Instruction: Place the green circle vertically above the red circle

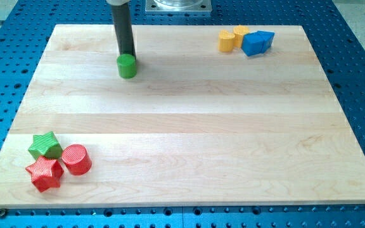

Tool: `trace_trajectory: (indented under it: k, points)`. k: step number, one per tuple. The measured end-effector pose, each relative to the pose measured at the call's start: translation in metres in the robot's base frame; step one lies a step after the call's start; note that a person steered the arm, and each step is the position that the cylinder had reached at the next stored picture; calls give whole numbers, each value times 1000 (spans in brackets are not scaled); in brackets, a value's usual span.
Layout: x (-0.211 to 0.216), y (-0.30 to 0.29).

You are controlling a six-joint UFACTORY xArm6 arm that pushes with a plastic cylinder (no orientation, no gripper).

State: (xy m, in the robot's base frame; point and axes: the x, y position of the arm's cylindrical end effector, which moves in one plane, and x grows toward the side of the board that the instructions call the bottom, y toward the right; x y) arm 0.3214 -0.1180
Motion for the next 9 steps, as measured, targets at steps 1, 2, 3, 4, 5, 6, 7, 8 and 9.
trace_trajectory:
  k: [1, 2, 3, 4, 5, 6, 7, 8, 9]
  points:
    - [34, -18]
    - [85, -21]
    - [68, 2]
    - [43, 50]
    - [81, 49]
    - [139, 9]
    - [149, -2]
    - [98, -2]
    - [105, -18]
